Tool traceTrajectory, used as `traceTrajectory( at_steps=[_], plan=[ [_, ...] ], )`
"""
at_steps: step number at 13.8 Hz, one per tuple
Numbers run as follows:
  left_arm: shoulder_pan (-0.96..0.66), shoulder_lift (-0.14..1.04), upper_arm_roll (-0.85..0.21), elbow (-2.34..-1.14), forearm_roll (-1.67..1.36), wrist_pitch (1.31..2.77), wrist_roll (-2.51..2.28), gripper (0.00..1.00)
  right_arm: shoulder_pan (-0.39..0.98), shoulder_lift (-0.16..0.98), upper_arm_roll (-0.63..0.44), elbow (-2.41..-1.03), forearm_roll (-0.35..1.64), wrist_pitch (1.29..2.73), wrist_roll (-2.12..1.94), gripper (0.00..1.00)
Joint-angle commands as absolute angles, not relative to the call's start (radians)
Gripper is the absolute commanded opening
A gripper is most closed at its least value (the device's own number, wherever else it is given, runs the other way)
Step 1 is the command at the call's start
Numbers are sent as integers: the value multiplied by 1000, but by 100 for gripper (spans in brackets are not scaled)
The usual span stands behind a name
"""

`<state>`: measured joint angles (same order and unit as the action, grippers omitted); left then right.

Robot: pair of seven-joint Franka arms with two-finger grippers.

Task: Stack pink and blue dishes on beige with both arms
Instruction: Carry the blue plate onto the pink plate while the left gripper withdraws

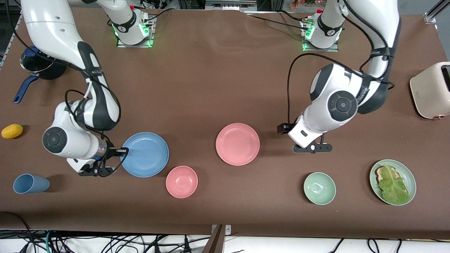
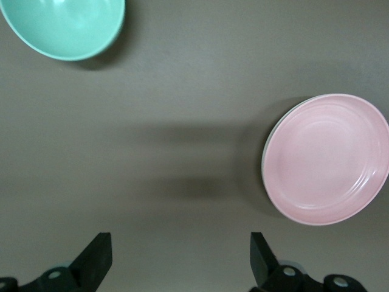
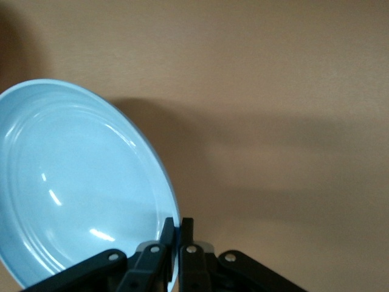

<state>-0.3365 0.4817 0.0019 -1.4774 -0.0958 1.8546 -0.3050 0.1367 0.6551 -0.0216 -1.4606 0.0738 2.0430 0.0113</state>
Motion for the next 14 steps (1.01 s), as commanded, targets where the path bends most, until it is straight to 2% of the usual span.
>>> traceTrajectory(
  at_steps=[1,5,9,12,14],
  plan=[
    [-247,456,-5,-1460,-69,1789,-136,100,133,568,-5,-1473,80,1945,-2,0],
    [-109,431,-3,-1460,-69,1755,108,100,133,505,30,-1471,83,1864,5,0],
    [-43,396,3,-1451,-69,1698,176,100,135,489,87,-1471,117,1858,40,0],
    [-44,385,21,-1355,-72,1561,166,100,161,491,149,-1471,114,1868,180,0],
    [-44,384,37,-1290,-72,1487,167,100,227,512,160,-1444,112,1876,305,0]
  ],
)
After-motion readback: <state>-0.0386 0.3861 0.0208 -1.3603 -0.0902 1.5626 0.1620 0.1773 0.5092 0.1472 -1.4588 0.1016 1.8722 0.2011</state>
